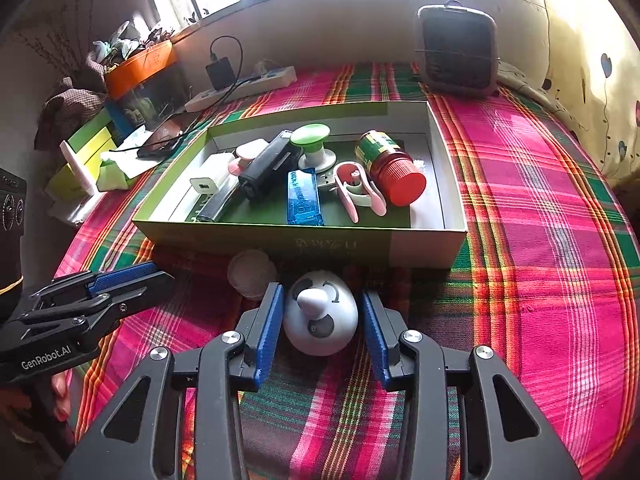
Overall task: Organize rigid objects
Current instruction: 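Grasp the white round face-shaped object with the right tool, then grasp the white translucent round cap with the left tool while the right tool holds the white object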
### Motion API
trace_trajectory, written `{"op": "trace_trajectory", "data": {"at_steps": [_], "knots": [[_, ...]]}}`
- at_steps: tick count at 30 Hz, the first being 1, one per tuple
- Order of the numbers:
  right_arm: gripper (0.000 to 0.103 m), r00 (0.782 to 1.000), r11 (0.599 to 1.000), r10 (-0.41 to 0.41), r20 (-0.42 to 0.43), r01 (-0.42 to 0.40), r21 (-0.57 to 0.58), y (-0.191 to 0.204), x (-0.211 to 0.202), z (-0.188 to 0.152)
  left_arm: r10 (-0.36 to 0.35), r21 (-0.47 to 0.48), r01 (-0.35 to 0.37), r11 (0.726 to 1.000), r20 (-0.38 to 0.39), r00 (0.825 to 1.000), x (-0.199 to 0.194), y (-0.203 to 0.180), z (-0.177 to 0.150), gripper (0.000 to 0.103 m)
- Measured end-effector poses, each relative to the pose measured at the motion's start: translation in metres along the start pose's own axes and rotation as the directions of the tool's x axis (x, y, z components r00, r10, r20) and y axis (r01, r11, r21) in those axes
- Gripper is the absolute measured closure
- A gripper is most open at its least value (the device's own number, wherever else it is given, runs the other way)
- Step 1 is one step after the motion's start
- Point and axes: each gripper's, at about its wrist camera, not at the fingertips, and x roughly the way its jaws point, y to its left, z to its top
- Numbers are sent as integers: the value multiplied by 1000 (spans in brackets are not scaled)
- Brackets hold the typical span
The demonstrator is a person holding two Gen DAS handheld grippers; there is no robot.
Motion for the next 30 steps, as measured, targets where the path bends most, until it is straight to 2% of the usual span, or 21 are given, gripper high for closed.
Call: {"op": "trace_trajectory", "data": {"at_steps": [4,10,20,23,30], "knots": [[66,1000,1000,6,4,-6,-2,-1,-2,-1,0,4,0,1000,-9,1000,3,-5,1,69],[74,999,999,24,29,-24,26,-10,-11,-2,-4,21,4,1000,-23,1000,11,-17,3,69],[74,999,997,18,49,-21,73,-30,-21,-5,4,71,-1,998,-44,999,25,-39,11,69],[74,998,996,17,57,-22,88,-36,-24,-5,5,85,-1,996,-56,998,32,-46,14,61],[74,998,993,19,66,-26,113,-46,-28,-6,25,120,-19,993,-48,999,40,-61,16,61]]}}
